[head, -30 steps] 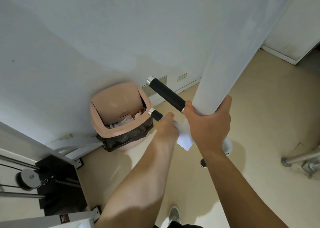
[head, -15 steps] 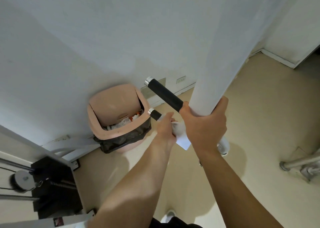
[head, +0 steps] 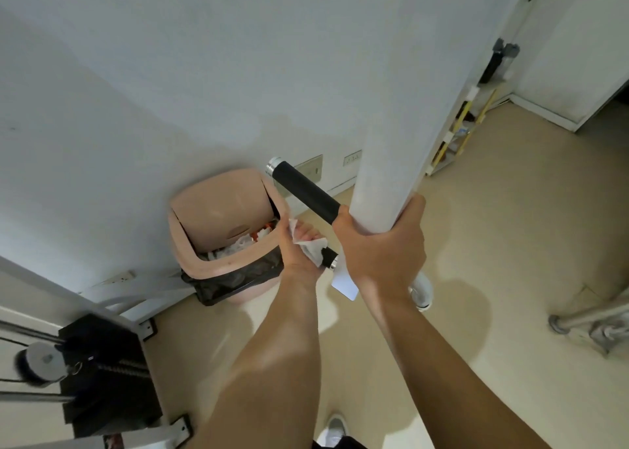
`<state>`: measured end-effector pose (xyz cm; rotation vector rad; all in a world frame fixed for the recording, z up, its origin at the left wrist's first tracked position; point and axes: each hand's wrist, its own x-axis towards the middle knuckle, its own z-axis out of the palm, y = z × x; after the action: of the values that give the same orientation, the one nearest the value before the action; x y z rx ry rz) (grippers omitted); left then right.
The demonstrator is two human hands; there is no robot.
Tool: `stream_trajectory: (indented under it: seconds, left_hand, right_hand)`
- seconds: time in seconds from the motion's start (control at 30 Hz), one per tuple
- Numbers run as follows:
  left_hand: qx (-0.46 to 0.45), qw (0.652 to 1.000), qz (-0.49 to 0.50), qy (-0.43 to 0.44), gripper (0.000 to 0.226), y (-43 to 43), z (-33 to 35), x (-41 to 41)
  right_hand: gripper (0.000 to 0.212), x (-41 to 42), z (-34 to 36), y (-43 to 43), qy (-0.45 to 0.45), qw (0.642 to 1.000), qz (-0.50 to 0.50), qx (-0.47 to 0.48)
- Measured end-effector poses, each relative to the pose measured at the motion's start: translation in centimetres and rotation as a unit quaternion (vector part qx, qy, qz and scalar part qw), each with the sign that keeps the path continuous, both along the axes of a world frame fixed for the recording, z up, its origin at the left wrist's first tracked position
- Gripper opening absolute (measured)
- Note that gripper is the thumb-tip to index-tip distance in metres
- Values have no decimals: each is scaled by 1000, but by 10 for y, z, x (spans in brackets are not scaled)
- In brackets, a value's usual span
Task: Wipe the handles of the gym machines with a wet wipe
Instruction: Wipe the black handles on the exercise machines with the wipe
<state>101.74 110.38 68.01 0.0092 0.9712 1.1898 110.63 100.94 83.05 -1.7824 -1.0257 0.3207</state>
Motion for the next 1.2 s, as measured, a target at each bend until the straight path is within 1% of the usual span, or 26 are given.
stream_trajectory:
  seconds: [0.03, 0.07, 0.1, 0.17, 0.2, 0.27, 0.3, 0.33, 0.4, 0.43, 0.47, 0.5, 0.53, 0.57, 0.63, 0.67, 0.73, 0.8, 0.87, 0.9, 1.0, 1.03, 1.1, 1.13, 1.17, 1.2]
  left_hand:
    - [-21, 998, -24, 50, 48, -1, 5, 3]
    - [-40, 997, -44, 56, 50, -4, 9, 9]
    - [-57, 993, -49, 94, 44, -4, 14, 17]
    - [-41, 976, -79, 200, 33, -3, 20, 28]
    - [-43, 971, -100, 214, 34, -3, 22, 30]
    - [-74, 976, -88, 182, 50, 12, 10, 18]
    - [-77, 984, -70, 147, 59, 20, 10, 11]
    - [-68, 990, -67, 104, 67, 30, -1, 2]
    - [-60, 997, -27, 35, 96, 22, 9, -14]
    - [-56, 998, -1, 18, 109, 22, 3, -19]
    - [-40, 999, 29, 6, 115, 22, -4, -23]
    - [-36, 999, 36, 3, 117, 18, -4, -24]
    - [-32, 999, 27, 2, 111, 10, 2, -19]
    - [-26, 1000, 14, 7, 98, 4, 6, -11]
    - [3, 998, -26, 53, 60, -11, 19, 10]
    - [17, 996, -43, 74, 51, -17, 20, 22]
    - [-8, 995, -40, 86, 54, -17, 15, 41]
    - [-33, 994, -11, 100, 47, -17, 23, 47]
    - [-41, 995, -9, 94, 24, -15, 44, 41]
    - [-50, 995, -15, 86, 16, -9, 50, 31]
    - [-102, 993, 2, 52, 22, 13, 51, 1]
    - [-111, 993, 18, 33, 30, 19, 46, -4]
    - [-56, 998, 26, -6, 62, 22, 29, -10]
    - [-33, 999, 31, -18, 72, 21, 16, -8]
    - [-15, 999, 27, -7, 78, 17, 8, -4]
    - [5, 1000, 12, -22, 80, 9, 6, 2]
  right_hand:
    - [54, 1, 0, 0, 3, 1000, -1, -3]
    - [54, 2, 1, 0, 7, 1000, -1, -5]
    - [54, 3, 2, 1, 11, 1000, 1, -7]
    - [54, 5, 3, 3, 17, 1000, 9, -10]
    - [54, 5, 4, 3, 16, 1000, 13, -12]
    - [55, 6, 6, 4, 15, 1000, 19, -17]
    - [55, 6, 7, 4, 18, 999, 22, -19]
    - [54, 6, 7, 3, 22, 999, 25, -21]
    - [54, 7, 6, 0, 21, 999, 30, -22]
    - [54, 6, 6, -1, 21, 999, 31, -23]
    - [54, 5, 5, -2, 22, 999, 33, -26]
    - [53, 3, 5, -3, 23, 999, 33, -29]
    - [53, 2, 4, -3, 25, 999, 31, -32]
    - [54, 2, 4, -3, 26, 999, 30, -34]
    - [54, 4, 5, -4, 27, 999, 29, -36]
    - [55, 6, 5, -3, 28, 999, 27, -34]
    - [54, 10, 5, -2, 29, 999, 28, -32]
    - [54, 10, 5, -1, 23, 999, 33, -31]
    - [53, 9, 5, 1, 17, 999, 34, -29]
    - [53, 8, 6, 2, 17, 999, 33, -28]
    - [53, 7, 6, 4, 20, 999, 33, -25]
    - [53, 8, 6, 4, 20, 999, 34, -25]
    - [53, 8, 5, 3, 17, 999, 37, -27]
    - [53, 8, 5, 3, 16, 999, 37, -27]
    - [53, 7, 5, 2, 17, 999, 36, -27]
    - [53, 7, 4, 2, 18, 999, 35, -27]
